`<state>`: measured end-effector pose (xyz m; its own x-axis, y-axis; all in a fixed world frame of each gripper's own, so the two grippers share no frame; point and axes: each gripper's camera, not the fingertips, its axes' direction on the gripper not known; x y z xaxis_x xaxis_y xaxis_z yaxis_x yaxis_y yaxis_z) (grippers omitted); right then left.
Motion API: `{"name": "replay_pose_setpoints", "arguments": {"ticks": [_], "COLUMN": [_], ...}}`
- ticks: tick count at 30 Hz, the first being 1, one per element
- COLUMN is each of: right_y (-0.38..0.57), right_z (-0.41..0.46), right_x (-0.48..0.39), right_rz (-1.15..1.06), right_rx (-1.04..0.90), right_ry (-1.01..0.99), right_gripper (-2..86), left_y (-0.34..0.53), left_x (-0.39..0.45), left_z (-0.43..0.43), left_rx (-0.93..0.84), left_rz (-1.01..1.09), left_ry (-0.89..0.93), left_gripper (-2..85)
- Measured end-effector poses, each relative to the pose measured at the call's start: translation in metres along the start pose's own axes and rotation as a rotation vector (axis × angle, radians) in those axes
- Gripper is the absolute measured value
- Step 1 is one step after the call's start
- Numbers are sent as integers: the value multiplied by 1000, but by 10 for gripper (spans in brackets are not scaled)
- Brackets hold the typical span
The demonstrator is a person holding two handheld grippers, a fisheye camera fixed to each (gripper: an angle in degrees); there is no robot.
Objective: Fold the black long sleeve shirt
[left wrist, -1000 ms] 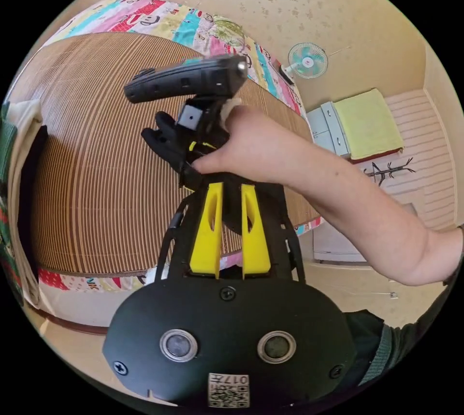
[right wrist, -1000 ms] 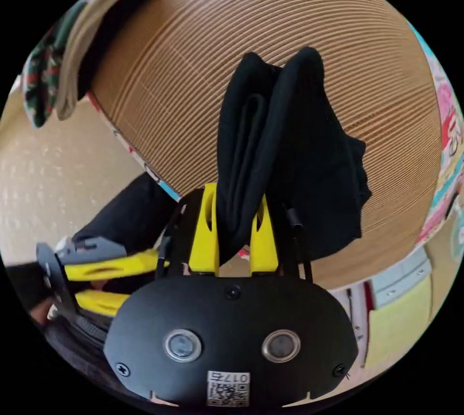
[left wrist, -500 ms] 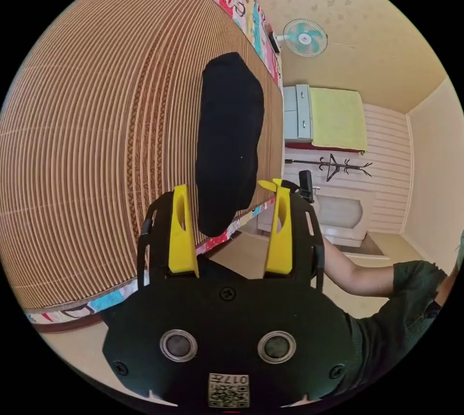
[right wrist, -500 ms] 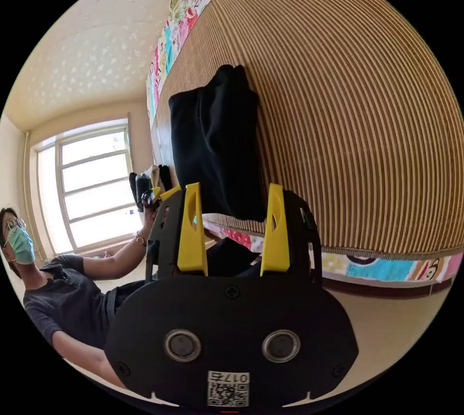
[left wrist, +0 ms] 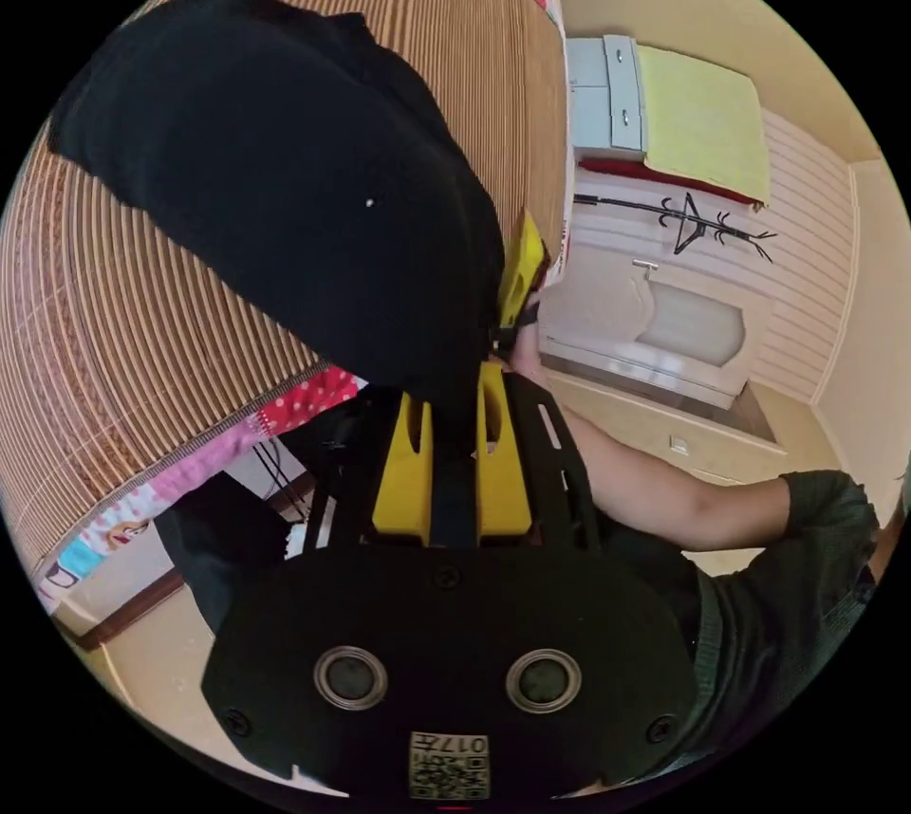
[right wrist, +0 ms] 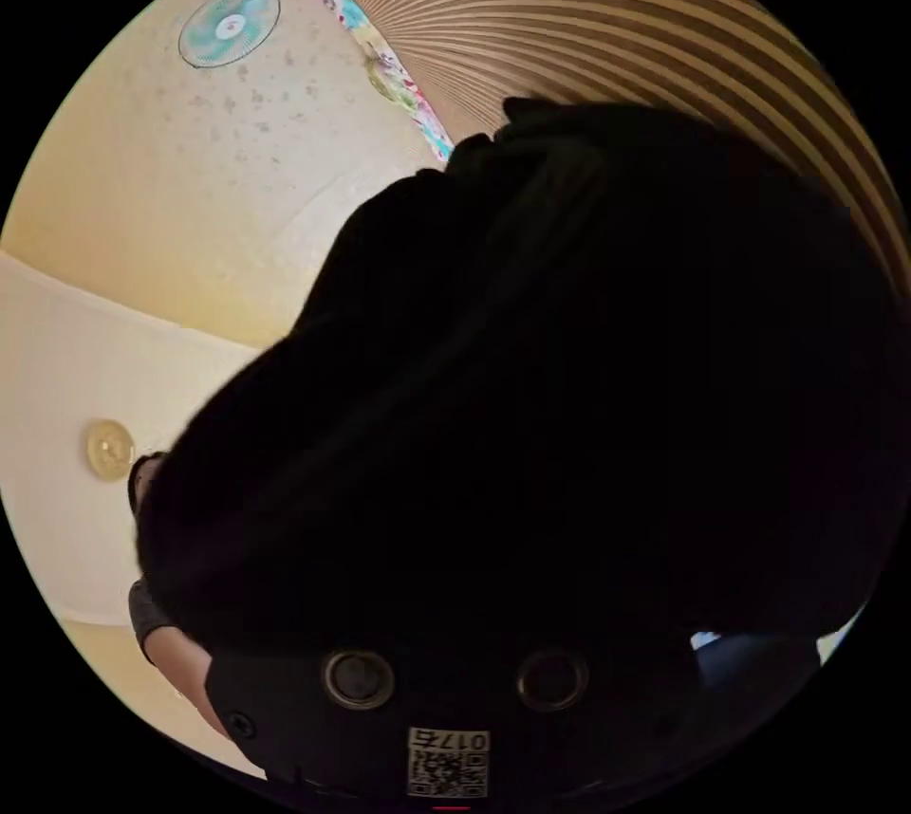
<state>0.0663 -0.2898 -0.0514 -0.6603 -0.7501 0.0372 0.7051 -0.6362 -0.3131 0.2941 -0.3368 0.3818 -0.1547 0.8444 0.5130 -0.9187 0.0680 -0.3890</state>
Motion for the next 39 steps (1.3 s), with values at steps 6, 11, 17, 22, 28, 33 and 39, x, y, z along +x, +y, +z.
{"name": "replay_pose_setpoints", "arguments": {"ticks": [6, 11, 17, 22, 28, 33, 39], "right_y": [-29, -15, 13, 126, 211, 211, 155], "right_z": [-61, -191, -385, -479, -421, -338, -263], "right_x": [-149, -275, -287, -220, -166, -123, -124], "right_rz": [-358, -620, -377, 251, 148, 203, 215], "right_rx": [-67, 42, 301, 821, 895, 746, 444], "right_ry": [-6, 181, 502, 609, 334, 215, 306], "right_gripper": [197, 179, 155, 137, 77, 67, 49], "left_y": [-33, -58, -86, -112, -131, -143, -146], "left_x": [88, 148, 179, 194, 224, 253, 287], "left_z": [35, 75, 130, 171, 199, 220, 249], "left_rx": [128, 109, 186, 284, 421, 450, 506], "left_rz": [183, 311, 258, 66, -66, -75, -48], "left_ry": [-41, -188, -630, -919, -1050, -1038, -1050], "left_gripper": [108, 138, 153, 131, 100, 89, 79]}}
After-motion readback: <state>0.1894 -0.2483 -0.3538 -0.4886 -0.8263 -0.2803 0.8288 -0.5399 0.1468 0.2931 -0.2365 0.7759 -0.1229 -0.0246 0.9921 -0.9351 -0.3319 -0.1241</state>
